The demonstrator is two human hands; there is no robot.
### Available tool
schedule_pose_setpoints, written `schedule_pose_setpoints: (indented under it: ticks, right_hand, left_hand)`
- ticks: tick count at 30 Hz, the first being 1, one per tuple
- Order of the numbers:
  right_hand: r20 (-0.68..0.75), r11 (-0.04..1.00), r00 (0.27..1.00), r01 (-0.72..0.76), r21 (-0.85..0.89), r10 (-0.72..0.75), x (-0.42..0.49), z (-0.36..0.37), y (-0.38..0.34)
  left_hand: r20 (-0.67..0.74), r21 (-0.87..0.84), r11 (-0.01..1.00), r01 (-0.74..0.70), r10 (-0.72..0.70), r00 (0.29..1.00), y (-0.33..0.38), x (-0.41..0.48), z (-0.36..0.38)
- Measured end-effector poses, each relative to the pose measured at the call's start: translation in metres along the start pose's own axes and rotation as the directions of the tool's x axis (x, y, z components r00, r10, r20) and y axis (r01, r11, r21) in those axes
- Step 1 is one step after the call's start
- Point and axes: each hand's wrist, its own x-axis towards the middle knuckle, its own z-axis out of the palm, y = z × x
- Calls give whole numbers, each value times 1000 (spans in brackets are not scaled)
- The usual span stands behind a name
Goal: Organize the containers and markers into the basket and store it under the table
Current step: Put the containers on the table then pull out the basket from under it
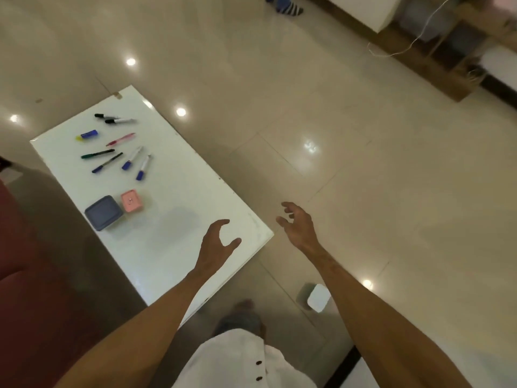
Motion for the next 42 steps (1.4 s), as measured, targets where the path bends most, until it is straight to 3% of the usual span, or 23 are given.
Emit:
schedule_pose_setpoints:
  ticks: [10,18,23,28,30,37,42]
  right_hand:
    - [302,953,945,197,-230,-122,174,-70,-29]
    - [528,854,828,405,-328,-189,307,-113,-105]
    - [691,742,671,602,-295,-269,391,-102,-148]
    - [888,580,371,799,-157,-271,445,-101,-175]
    - [924,532,285,839,-113,-254,460,-104,-189]
    - [990,353,71,935,-23,-124,476,-70,-215]
    - [998,374,16,927,8,-59,473,-35,-208]
  left_hand:
    - [-160,-110,987,120,-136,978,76,131,52]
    - [-356,-284,935,211,-307,883,150,212,55]
    - [-499,-442,859,257,-474,725,177,248,66]
    - [-594,-557,770,310,-631,500,216,257,94]
    - [-605,-641,712,287,-699,383,234,259,107]
    - [-520,-846,525,91,-851,75,262,279,157]
    - [-391,-920,391,23,-920,-4,247,299,188]
